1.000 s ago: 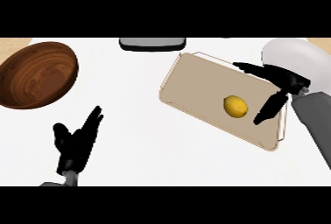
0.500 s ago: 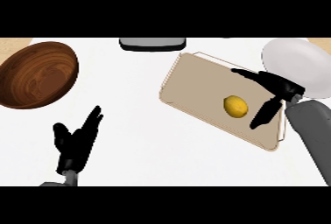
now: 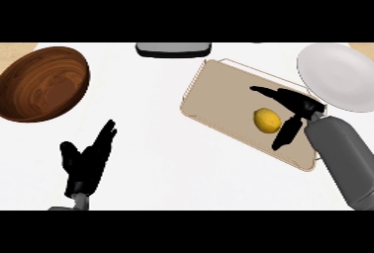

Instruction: Pick the lemon from the tray and place it in the plate

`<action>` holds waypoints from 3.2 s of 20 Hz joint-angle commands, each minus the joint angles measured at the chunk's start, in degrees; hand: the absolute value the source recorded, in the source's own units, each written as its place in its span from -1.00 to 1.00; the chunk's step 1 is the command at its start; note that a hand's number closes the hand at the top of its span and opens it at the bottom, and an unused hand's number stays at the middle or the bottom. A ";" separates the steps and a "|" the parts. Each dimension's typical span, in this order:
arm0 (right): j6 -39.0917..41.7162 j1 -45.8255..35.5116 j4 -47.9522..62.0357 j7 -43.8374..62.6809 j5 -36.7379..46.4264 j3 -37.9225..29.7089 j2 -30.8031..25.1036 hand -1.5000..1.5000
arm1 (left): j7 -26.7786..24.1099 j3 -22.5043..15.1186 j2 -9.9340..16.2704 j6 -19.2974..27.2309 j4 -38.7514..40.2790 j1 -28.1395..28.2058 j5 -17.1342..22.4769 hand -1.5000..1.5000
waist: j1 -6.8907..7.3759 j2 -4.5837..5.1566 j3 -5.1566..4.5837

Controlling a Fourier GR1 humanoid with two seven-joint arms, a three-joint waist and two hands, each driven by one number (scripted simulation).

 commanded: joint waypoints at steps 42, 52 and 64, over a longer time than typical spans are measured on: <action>-89.31 -16.09 10.94 51.71 33.52 -17.67 12.29 1.00 | 2.24 1.19 -1.87 -2.04 0.75 0.49 -1.78 0.00 | 0.55 0.65 -0.28; -93.71 -12.71 19.16 36.68 24.93 -26.01 -0.07 1.00 | 2.99 0.56 -4.17 -0.37 1.79 -2.36 -3.28 0.00 | 1.09 1.14 -0.17; -88.08 -9.41 22.92 13.50 7.55 -34.79 -9.63 1.00 | 3.66 2.03 -1.79 -3.56 -0.11 -1.74 -1.74 0.00 | 2.43 1.64 0.06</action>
